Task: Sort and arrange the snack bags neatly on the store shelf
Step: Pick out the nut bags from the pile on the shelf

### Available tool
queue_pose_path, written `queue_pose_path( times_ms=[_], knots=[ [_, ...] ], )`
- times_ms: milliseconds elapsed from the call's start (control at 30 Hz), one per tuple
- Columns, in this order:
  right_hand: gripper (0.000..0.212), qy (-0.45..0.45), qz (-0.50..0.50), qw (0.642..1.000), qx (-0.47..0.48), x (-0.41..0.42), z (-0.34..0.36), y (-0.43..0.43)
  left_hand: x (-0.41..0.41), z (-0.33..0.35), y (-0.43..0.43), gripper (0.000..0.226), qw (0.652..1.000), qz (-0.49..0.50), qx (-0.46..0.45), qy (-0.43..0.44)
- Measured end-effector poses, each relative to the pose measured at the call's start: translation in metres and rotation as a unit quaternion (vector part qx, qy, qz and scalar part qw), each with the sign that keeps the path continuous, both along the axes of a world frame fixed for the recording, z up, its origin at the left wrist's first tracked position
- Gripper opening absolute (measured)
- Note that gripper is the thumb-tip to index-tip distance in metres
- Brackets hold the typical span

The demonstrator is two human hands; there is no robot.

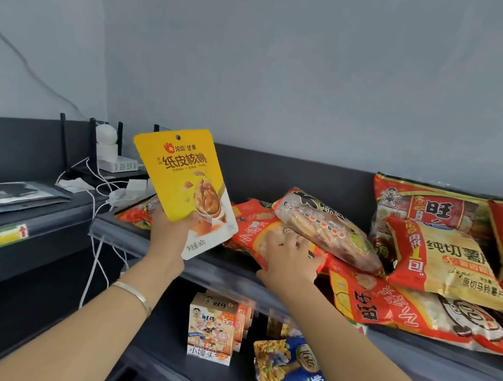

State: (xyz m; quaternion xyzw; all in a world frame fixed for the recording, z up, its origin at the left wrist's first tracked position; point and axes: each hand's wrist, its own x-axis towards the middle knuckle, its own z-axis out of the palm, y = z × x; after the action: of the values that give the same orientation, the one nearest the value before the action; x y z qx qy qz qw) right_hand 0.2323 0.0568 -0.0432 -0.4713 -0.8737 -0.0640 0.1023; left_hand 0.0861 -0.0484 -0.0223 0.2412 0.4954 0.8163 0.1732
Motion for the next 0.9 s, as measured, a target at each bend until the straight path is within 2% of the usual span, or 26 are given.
queue_pose_path(
  times_ms=[167,267,367,467,567,700,767,900],
  knots=[
    [0.059,0.034,0.009,0.999,-0.008,0.003,0.003,0.009,0.004,0.005,-0.008,0.031,1.000,-0.014,0.020,-0.009],
    [0.059,0.042,-0.013,0.999,0.003,0.000,0.001,0.011,0.001,0.006,-0.004,0.031,0.999,-0.027,0.016,0.009],
    [0.061,0.041,-0.034,0.998,0.038,-0.007,-0.007,0.011,-0.002,0.004,0.002,0.019,0.999,-0.036,0.002,0.010],
    [0.045,0.069,-0.020,0.995,0.064,-0.004,-0.007,0.014,-0.003,0.005,0.003,0.014,0.999,-0.039,0.001,0.002],
    [0.030,0.156,0.019,0.985,0.067,0.007,0.003,0.016,-0.007,0.014,0.001,0.011,0.999,-0.041,0.014,0.012],
    [0.023,0.294,0.016,0.955,0.035,0.027,0.026,0.009,0.006,0.049,-0.001,0.012,0.993,-0.083,0.085,0.026],
    [0.014,0.384,0.009,0.923,0.009,0.039,0.037,0.005,0.020,0.066,0.002,0.012,0.985,-0.119,0.126,0.027],
    [0.013,0.516,-0.005,0.853,-0.079,0.076,0.053,0.001,0.056,0.080,0.020,0.015,0.967,-0.193,0.159,0.035]
  ],
)
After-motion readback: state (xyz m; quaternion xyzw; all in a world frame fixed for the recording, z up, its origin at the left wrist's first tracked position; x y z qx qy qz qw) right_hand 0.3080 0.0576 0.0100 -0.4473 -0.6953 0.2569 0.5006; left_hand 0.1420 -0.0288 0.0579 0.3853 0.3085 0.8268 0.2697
